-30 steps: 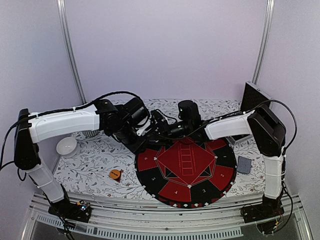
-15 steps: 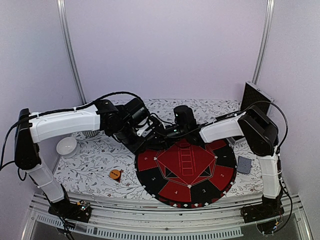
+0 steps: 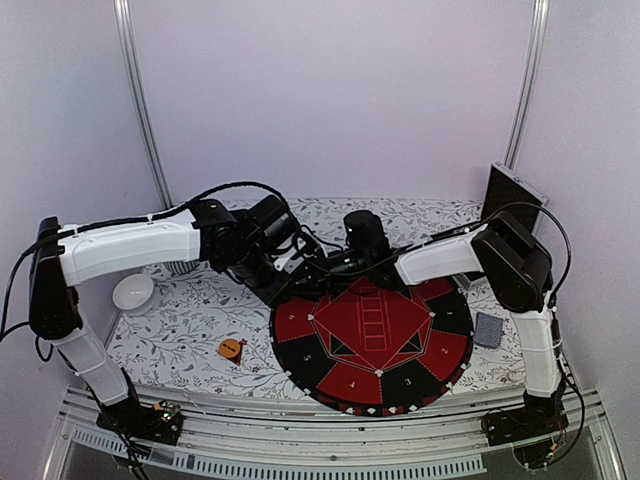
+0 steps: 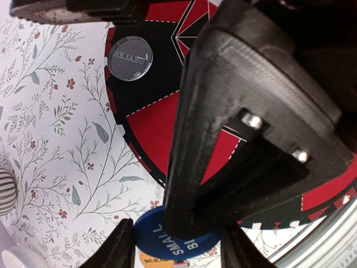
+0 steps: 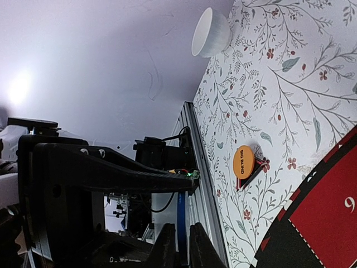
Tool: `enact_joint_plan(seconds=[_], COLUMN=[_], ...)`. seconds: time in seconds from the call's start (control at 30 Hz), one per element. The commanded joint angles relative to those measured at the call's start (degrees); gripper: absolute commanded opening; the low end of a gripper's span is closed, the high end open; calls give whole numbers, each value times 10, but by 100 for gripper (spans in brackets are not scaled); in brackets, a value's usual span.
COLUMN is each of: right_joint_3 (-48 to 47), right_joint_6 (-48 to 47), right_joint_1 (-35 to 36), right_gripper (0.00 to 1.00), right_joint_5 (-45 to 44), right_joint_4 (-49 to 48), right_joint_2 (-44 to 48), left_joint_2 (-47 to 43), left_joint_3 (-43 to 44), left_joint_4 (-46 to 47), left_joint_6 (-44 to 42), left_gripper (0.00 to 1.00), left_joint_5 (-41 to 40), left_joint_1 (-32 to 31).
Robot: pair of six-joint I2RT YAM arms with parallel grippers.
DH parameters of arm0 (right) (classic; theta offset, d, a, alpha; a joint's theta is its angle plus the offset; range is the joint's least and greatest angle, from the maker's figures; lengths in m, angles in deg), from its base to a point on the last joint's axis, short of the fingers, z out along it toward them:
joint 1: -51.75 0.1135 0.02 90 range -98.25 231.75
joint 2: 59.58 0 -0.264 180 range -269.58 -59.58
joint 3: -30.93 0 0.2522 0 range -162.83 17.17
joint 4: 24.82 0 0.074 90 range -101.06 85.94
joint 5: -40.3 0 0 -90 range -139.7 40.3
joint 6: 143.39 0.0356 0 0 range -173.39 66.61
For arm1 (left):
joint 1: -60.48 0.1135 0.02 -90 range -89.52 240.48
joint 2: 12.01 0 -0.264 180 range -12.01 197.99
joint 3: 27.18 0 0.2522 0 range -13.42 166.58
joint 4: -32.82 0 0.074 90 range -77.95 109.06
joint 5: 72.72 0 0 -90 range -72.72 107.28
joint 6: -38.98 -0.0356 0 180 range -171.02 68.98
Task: Distribute texas hold em gaming equipment
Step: Pass from the left arm to the right, then place the small blind button at position9.
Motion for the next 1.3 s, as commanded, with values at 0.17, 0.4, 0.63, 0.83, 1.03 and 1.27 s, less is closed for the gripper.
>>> enact_joint_plan(seconds=[0.17,0.4,0.63,0.83,1.03,1.27], right_joint_3=[-14,-21,8,48,29,-28], right_joint_6=[-3,-17,-75,-157,-271,-323], right_joint_1=[5,-4,-72,-186,-294,-317], right_gripper=[2,1,1,1,1,1], right_joint_5=[13,14,-9,-65,-173,-163], right_joint_4=[5,22,78,164,306,370], right_joint_2=[-18,-7,43,88,71,14], left_joint_2=[-8,-11,-37,-67,-94,-98], left_joint_3=[11,1,-7,-8,-65,-115], left_joint_4=[19,20,38,53,65,68], left_joint_6=[-6,-5,9,23,55,80], left_gripper=[44,74,98,98,98,98], left_joint_5=[-4,4,7,46,76,87], left_joint_1=[-8,-8,-7,-2,36,62])
